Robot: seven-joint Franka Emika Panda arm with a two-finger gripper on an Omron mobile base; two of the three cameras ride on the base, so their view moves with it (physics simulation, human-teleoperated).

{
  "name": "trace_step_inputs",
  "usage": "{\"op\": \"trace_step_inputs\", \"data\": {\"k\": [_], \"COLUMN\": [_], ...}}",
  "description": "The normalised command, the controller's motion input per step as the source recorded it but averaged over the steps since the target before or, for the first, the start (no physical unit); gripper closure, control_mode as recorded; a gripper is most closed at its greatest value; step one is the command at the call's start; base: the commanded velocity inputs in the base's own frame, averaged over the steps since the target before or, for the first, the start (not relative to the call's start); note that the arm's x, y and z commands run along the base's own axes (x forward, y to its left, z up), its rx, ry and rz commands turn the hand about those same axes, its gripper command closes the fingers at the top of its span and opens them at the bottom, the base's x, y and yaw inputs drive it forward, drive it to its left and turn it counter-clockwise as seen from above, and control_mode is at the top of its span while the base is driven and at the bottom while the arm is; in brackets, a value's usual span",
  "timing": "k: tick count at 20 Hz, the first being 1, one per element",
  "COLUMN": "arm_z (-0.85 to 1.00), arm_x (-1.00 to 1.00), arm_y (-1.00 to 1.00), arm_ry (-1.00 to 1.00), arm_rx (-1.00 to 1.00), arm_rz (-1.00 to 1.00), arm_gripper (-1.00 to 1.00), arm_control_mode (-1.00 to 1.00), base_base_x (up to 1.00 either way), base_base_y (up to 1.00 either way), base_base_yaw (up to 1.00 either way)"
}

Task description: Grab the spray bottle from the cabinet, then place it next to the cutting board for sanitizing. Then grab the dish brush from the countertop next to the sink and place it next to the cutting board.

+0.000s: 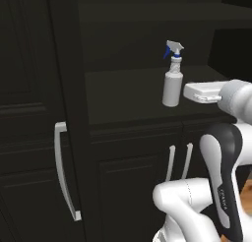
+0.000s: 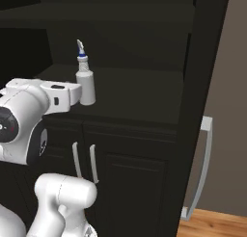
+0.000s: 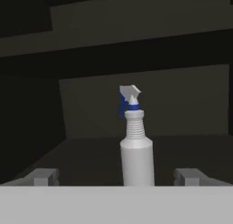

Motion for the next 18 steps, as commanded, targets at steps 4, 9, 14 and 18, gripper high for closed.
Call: {"op": "trace_step_inputs", "data": {"k": [4,9,14,18], "arm_z": [0.14,0.03,0.0,0.0], "arm_x": [0.2,0.32,0.33,0.37], "arm_y": [-0.07,-0.15,-0.02,0.0], "arm_ry": [-0.05,-0.01,0.01,0.0], "arm_rx": [0.0,0.0,0.0,0.0], "arm_rz": [-0.01,-0.01,0.0,0.0], "arm_gripper": [-1.0,-1.0,-1.0,-1.0], "arm_control_mode": [-1.0,-1.0,-1.0,-1.0], "base_base_x": [0.0,0.0,0.0,0.0], "base_base_y": [0.0,0.0,0.0,0.0], "base_base_yaw": [0.0,0.0,0.0,0.0]}}
